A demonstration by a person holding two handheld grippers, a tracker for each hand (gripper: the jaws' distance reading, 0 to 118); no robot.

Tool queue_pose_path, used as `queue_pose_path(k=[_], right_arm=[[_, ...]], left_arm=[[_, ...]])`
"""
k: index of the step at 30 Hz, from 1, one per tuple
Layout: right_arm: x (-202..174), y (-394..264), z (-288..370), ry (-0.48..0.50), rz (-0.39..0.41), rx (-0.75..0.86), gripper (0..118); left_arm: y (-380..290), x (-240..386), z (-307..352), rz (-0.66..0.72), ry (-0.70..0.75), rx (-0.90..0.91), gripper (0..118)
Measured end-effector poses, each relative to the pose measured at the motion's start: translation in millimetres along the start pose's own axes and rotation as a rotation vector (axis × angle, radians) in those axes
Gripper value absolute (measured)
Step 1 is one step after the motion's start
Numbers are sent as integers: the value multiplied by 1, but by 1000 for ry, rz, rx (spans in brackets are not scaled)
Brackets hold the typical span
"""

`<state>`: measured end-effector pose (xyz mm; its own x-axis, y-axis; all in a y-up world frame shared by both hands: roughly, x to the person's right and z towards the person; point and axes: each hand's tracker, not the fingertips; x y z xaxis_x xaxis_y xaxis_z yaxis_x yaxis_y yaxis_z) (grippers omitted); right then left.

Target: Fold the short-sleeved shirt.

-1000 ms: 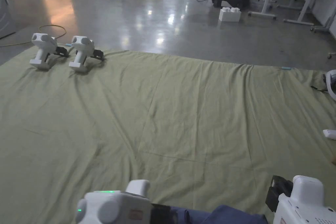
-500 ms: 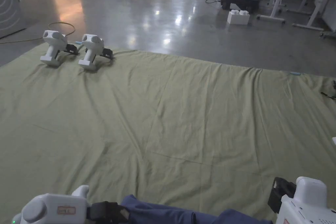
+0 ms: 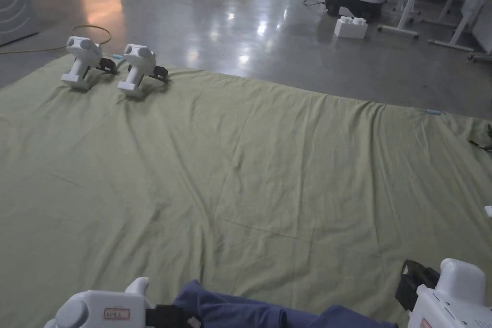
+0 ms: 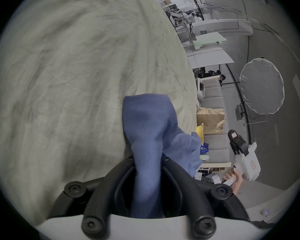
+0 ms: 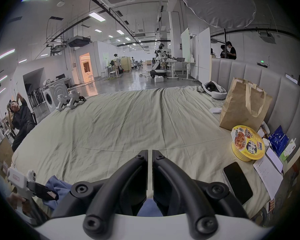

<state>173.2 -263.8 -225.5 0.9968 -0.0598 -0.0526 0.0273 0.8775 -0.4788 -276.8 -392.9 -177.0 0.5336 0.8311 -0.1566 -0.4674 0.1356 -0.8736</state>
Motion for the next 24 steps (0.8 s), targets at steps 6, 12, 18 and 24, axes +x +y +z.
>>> queue_pose_path(k=[6,12,18,24], right_arm=[[-1,1,-2,7,-11,-9,6],[-7,3,-4,23,0,-12,6],[-11,2,-7,44,-5,-14,6],[-12,-3,-10,55,-14,-26,6]], left_arm=[[7,32,29,-170,62,49,18],[29,68,101,-275,231,134,18],[32,95,139,-346,535,186,18],[13,133,117,-354,597,150,18]])
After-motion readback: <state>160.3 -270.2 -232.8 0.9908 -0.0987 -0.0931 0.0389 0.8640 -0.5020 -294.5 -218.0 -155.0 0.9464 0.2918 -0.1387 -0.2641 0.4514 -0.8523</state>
